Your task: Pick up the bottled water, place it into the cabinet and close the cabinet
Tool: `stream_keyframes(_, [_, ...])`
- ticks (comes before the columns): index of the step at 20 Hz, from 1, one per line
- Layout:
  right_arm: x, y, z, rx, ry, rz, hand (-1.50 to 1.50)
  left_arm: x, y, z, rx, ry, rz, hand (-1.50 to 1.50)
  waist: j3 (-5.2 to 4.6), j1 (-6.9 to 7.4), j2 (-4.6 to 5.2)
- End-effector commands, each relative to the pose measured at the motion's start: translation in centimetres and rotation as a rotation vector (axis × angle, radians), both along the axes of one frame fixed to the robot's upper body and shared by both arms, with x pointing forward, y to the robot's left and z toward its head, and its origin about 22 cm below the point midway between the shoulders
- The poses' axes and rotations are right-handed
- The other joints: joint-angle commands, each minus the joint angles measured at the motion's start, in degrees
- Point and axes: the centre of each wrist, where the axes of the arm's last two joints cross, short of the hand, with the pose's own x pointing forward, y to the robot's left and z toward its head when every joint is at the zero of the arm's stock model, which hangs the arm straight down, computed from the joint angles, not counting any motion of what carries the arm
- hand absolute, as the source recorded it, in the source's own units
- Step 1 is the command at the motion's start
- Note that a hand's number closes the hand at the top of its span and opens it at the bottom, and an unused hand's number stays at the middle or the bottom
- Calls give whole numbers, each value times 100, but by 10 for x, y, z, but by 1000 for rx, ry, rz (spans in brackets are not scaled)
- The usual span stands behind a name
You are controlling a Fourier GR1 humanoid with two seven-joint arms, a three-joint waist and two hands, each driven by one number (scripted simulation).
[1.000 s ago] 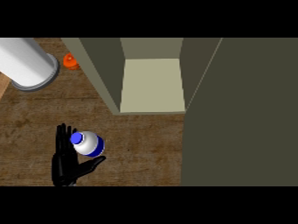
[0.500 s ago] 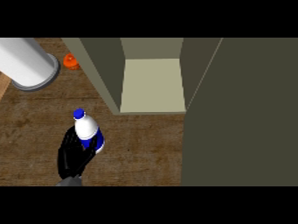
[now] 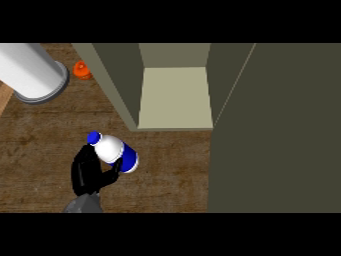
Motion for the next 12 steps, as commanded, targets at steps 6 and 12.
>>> stream_keyframes(6, [-6,6,38,16,-58,67,-150,23,9,21,47,-80,-183,150,3,-9,-14])
stream_keyframes(12, [-4,16,37,6,-82,40,-150,26,-12,36,50,-109,-240,150,4,11,-21])
